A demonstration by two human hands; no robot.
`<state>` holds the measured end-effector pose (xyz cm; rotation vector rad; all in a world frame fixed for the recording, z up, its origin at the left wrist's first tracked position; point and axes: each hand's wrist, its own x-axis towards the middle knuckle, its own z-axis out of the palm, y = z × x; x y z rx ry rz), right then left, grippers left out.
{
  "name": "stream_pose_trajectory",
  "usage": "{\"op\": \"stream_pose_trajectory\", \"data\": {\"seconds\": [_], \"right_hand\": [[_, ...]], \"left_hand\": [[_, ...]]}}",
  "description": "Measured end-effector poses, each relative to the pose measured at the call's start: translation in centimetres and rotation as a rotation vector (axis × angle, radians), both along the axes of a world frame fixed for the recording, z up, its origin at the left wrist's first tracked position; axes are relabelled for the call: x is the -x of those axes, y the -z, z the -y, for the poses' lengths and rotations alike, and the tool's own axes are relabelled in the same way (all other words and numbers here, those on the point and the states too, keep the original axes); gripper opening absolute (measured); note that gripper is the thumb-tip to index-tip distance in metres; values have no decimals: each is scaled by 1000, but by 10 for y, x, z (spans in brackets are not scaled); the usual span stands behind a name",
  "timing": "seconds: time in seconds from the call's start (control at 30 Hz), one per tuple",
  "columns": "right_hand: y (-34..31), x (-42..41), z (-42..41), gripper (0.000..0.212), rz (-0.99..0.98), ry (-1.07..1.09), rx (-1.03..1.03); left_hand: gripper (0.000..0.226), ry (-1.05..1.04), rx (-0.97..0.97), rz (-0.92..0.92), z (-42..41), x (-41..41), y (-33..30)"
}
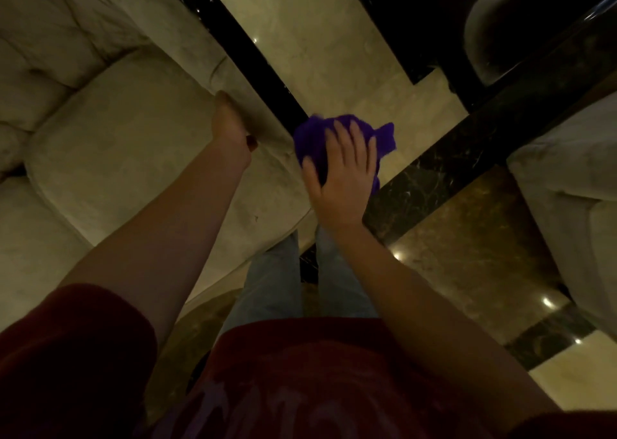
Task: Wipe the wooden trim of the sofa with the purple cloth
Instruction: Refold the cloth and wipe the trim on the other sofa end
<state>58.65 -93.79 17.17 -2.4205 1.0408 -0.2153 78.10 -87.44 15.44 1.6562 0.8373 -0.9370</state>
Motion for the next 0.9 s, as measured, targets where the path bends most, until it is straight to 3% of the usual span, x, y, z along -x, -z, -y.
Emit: {"op": "stream_pose_trajectory", "data": {"seconds": [0.13, 0.33, 0.53, 0.6, 0.77, 0.9], "right_hand": [[4, -4, -19, 58, 15, -17, -66], [-16, -93, 0, 63, 235, -2, -211], [-33, -162, 19, 80, 188, -80, -169], [-36, -172, 14, 79, 190, -76, -180], [-28, -149, -1, 75, 113, -3, -48], [-28, -173, 0, 79, 79, 12, 26]], "left_hand": [[64, -21, -35, 23, 8, 3, 2], [63, 127, 35, 37, -12, -4, -2], [46, -72, 13, 266, 0, -58, -8], [50, -133, -32, 355, 4, -86, -8], [82, -53, -136, 411, 22, -116, 1], [82, 3, -118, 552, 12, -115, 13]]}}
